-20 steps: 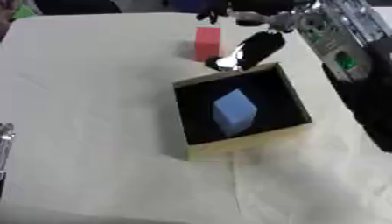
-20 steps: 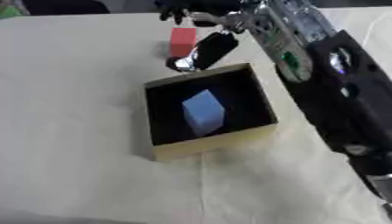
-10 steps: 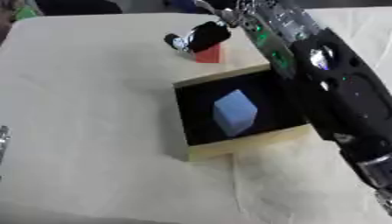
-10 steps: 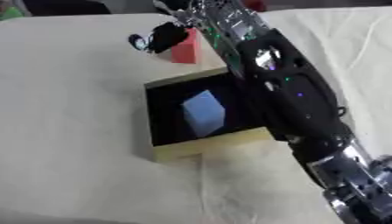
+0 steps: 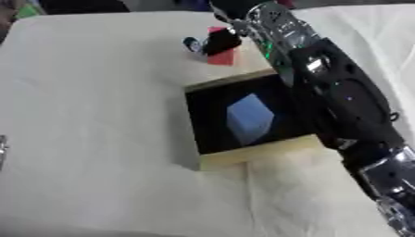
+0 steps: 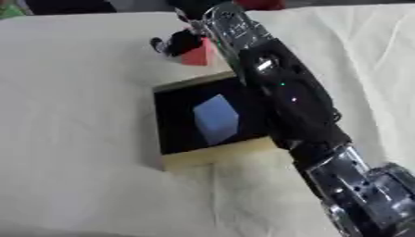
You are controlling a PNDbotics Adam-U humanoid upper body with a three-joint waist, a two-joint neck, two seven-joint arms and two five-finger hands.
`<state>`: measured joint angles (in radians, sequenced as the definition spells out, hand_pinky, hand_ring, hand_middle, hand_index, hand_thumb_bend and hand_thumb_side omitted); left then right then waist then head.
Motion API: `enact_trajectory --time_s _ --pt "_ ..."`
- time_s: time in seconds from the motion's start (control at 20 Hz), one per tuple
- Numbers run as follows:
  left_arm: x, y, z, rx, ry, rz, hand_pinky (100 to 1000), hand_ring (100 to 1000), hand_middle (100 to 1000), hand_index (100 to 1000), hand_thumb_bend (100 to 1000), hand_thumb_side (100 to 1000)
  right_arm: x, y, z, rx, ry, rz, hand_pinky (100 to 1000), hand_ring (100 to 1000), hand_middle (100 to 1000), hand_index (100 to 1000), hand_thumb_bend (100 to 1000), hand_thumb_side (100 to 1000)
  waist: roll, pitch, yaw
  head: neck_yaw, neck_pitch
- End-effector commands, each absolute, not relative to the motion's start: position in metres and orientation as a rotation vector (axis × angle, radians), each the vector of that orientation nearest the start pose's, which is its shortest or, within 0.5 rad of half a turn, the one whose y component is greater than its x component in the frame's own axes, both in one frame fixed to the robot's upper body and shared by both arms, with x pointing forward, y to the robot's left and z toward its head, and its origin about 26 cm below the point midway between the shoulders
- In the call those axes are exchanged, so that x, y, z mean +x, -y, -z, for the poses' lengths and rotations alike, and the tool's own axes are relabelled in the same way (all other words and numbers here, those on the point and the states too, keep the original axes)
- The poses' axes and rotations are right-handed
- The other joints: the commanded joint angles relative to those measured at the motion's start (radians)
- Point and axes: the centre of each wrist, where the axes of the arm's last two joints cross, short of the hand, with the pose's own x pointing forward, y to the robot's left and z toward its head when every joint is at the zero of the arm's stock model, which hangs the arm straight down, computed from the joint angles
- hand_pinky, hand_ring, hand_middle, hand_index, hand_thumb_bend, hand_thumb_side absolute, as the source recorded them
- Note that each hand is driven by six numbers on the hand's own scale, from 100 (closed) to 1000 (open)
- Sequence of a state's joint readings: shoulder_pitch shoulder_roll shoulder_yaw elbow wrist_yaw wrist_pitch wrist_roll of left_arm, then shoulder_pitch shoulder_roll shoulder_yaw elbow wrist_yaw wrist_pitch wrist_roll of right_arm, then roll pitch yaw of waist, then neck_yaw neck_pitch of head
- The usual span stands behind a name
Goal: Pick up objects on the table and place them in the box.
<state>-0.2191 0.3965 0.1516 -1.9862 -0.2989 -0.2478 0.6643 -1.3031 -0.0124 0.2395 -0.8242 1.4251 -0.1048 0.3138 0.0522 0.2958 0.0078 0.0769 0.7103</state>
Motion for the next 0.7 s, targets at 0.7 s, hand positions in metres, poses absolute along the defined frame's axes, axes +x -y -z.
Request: enact_trajectory --time_s 0.7 --pt "0.2882 -0.3159 -0.2043 -1.198 -3.292 0.289 751 711 733 936 103 860 0.4785 0.0286 -0.2839 1.671 -2.101 2.490 853 918 832 1000 393 881 0.006 -0.019 0.009 0.001 -0.018"
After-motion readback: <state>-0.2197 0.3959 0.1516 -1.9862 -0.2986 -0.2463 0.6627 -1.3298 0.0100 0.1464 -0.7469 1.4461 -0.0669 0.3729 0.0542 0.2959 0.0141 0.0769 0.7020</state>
